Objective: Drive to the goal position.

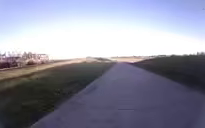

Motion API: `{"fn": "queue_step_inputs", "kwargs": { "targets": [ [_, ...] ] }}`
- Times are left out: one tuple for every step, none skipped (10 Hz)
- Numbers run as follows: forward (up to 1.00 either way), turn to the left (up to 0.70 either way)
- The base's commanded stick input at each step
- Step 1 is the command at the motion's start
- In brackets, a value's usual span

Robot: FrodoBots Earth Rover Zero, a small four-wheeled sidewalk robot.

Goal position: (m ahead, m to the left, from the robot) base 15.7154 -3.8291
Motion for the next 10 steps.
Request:
{"fn": "queue_step_inputs", "kwargs": {
  "targets": [
    [0.70, -0.13],
    [0.70, -0.13],
    [0.70, -0.13],
    [0.70, -0.14],
    [0.70, -0.14],
    [0.70, -0.14],
    [0.70, -0.14],
    [0.70, -0.14],
    [0.70, -0.16],
    [0.70, -0.20]
  ]
}}
